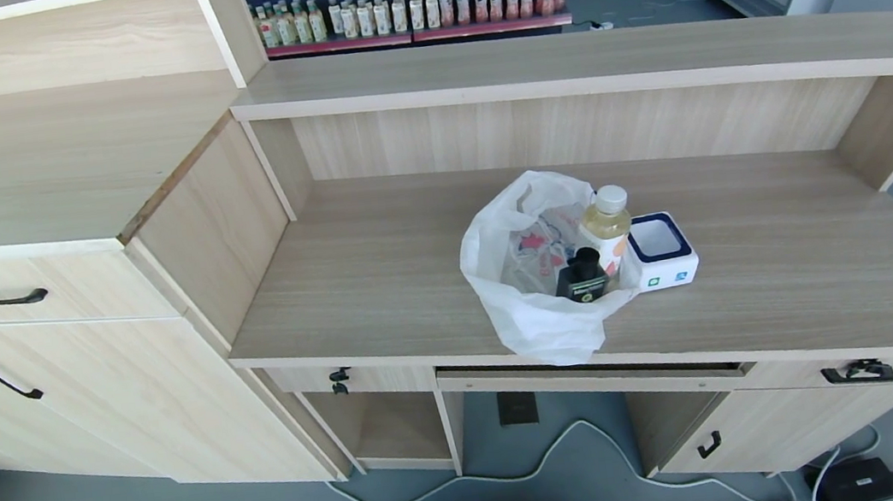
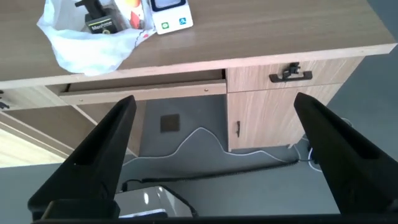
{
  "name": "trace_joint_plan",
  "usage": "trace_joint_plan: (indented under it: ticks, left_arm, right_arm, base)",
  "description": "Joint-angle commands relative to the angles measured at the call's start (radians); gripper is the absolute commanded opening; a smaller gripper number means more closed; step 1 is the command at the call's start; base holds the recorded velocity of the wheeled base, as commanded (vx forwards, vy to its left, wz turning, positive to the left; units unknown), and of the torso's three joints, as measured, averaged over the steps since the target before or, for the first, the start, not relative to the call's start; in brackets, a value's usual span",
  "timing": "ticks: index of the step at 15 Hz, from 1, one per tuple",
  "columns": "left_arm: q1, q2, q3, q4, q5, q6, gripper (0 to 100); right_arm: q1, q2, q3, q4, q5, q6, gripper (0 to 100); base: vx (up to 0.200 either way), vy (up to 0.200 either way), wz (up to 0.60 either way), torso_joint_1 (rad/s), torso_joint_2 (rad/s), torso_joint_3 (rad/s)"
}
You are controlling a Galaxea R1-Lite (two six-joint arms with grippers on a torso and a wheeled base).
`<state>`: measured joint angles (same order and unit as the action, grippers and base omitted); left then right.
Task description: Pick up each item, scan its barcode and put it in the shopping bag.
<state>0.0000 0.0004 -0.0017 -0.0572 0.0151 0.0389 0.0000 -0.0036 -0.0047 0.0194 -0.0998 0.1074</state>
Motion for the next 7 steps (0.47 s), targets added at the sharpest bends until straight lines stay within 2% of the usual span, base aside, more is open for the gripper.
trace_joint_plan:
  ticks: [1, 7]
  left_arm:
    - [0.0, 0.0, 0.0, -0.001, 0.0, 0.001, 100]
    - [0.0, 0.0, 0.0, -0.001, 0.0, 0.001, 100]
  right_arm:
    - [0.0, 0.004, 0.0, 0.004, 0.0, 0.0, 100]
    - [0.0, 0.004, 0.0, 0.004, 0.0, 0.001, 100]
  base:
    - [0.0, 0.0, 0.0, 0.0, 0.0, 0.0]
    - [0.0, 0.0, 0.0, 0.0, 0.0, 0.0]
